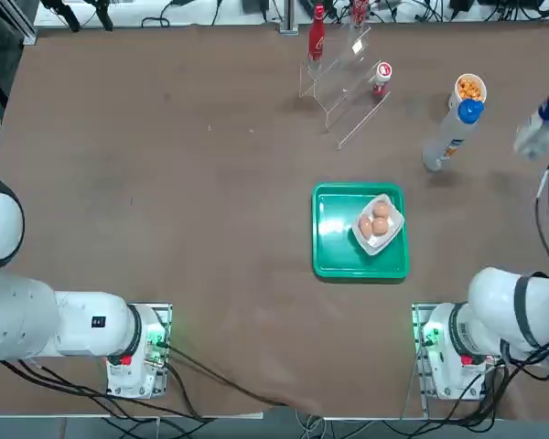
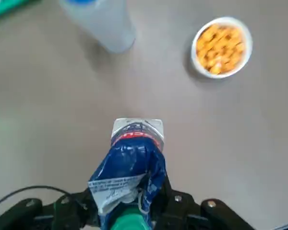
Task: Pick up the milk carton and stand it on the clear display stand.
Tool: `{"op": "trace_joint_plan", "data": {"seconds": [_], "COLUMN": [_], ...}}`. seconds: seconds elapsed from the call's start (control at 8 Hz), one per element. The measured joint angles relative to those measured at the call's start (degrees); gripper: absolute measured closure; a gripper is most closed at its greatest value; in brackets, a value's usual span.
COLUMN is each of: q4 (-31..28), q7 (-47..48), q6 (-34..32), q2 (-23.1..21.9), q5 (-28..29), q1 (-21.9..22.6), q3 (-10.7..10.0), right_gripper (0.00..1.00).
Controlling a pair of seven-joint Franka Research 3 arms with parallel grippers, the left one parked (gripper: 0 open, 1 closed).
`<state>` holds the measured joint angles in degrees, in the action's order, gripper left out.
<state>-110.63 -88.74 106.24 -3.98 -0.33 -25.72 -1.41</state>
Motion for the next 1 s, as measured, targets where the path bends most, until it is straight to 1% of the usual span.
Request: {"op": "trace_joint_plan", "data": {"seconds": [0.12, 0.25, 0.38, 0.5, 0.62, 1.0], "q4": [6.48, 11.9, 16.4, 19.92, 22.83, 29.3], "q7": [4.61, 9.22, 14.71, 20.45, 27.04, 47.49], "q6": [-2.8, -4.21, -4.94, -5.13, -5.21, -5.21], "q2": [2.73, 5.82, 8.85, 11.51, 13.77, 18.84], "q5": [2.56, 5.0, 6.24, 6.74, 6.82, 6.78], "q1": [2.28, 4.72, 7.77, 11.42, 16.05, 29.28], "q3": [0.13, 0.22, 0.31, 0.42, 0.53, 0.64], "right_gripper": [0.67, 0.68, 0.68, 0.68, 0.68, 0.68]}}
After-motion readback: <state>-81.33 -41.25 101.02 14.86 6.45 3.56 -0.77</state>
